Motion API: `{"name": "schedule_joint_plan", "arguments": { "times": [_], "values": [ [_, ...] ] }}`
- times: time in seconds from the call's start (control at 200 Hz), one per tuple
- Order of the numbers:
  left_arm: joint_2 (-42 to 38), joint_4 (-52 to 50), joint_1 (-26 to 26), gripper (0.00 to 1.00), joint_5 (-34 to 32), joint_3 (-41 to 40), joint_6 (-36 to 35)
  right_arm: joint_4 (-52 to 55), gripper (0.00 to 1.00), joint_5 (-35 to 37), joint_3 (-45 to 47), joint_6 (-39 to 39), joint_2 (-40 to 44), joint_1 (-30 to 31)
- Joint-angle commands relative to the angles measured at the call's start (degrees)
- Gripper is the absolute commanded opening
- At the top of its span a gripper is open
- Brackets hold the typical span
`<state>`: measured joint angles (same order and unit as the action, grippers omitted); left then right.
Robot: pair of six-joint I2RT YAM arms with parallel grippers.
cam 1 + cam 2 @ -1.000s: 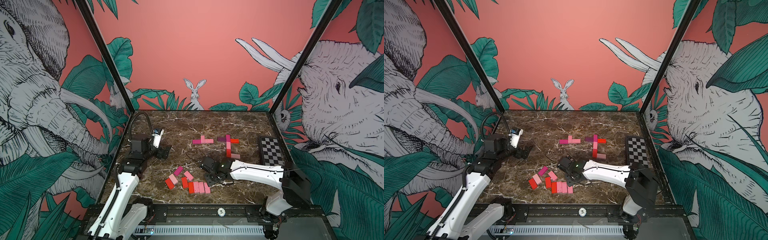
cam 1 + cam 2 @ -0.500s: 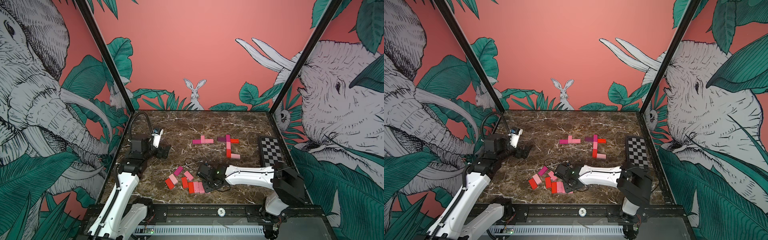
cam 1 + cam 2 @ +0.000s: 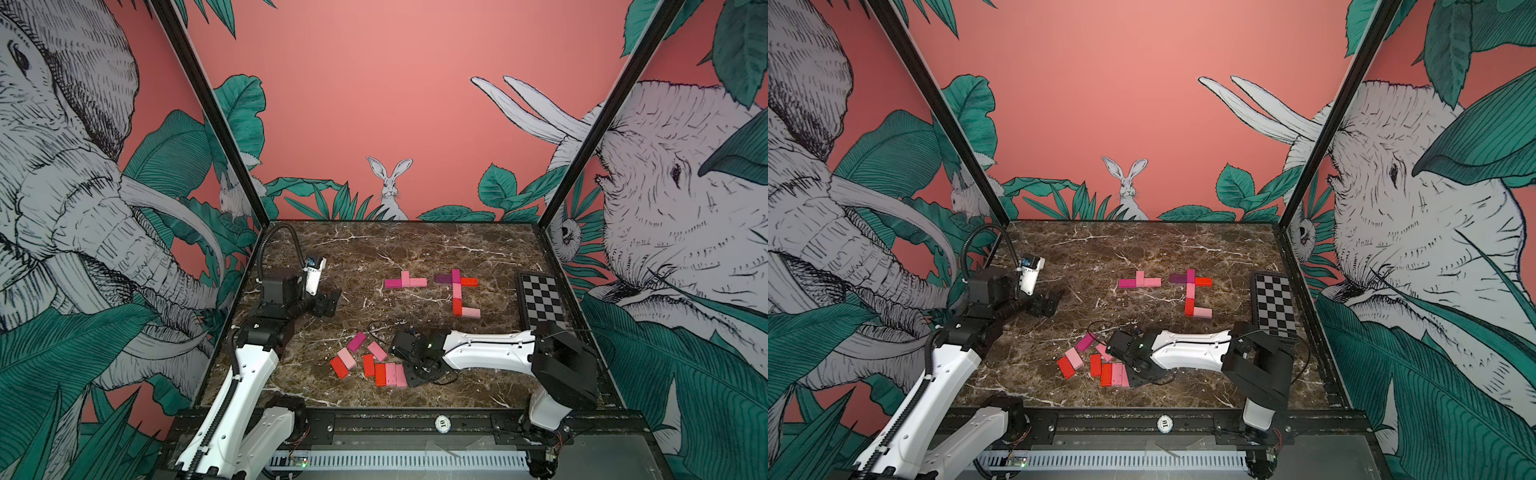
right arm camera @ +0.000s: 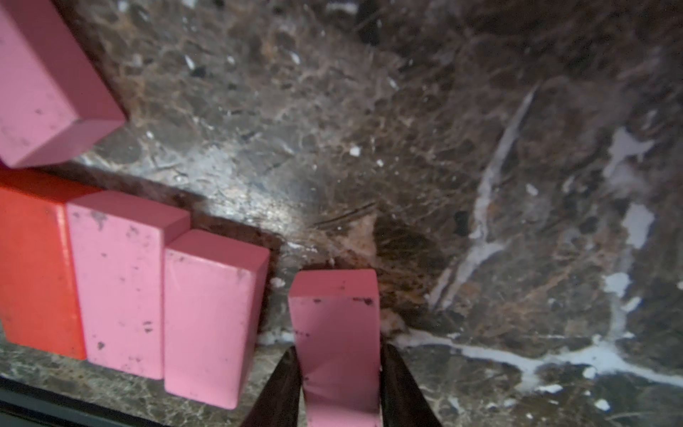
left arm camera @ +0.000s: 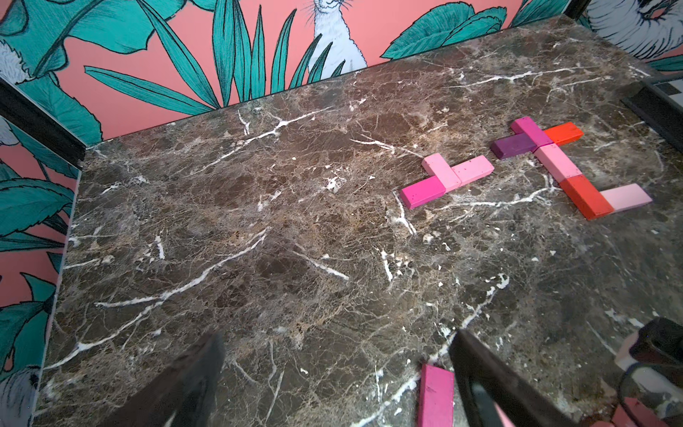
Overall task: Assemble the letter t with building blocks
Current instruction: Pick up the building block from the center of the board.
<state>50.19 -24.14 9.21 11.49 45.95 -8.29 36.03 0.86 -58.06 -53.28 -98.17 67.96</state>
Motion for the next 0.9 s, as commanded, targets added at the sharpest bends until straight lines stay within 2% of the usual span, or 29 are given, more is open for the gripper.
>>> {"name": "schedule_joint_plan", "arguments": {
  "times": [0.0,0.055,0.125,0.345,0.53,0.645,0.895],
  "values": [
    [-0.2,-1.1,-0.2,0.98,-0.3,1.5,0.5,2.3,0.22,2.0,-0.2,-1.1,-0.8,-0.3],
    [-0.4,-1.0,-0.2,0.98,-0.3,1.5,0.5,2.1,0.16,2.0,-0.3,-0.9,-1.0,-0.5],
    [-0.4,-1.0,-0.2,0.98,-0.4,1.4,0.5,1.4,0.00,1.9,-0.3,-0.6,-1.4,-0.9],
    [-0.4,-1.0,-0.2,0.98,-0.6,1.4,0.4,-3.8,0.00,-1.5,1.8,0.9,-1.4,-2.1],
    [-0.4,-1.2,-0.2,0.97,-0.8,1.4,0.4,0.2,0.00,6.4,3.8,-4.2,3.9,-2.2],
    [-0.4,-1.2,-0.1,0.98,-1.0,1.3,0.3,2.3,0.00,8.2,2.4,-4.3,3.2,-2.4],
    [0.2,-1.2,-0.2,0.97,-1.3,1.4,0.2,6.4,0.00,15.1,-4.7,3.0,1.9,-3.8]
  ]
}}
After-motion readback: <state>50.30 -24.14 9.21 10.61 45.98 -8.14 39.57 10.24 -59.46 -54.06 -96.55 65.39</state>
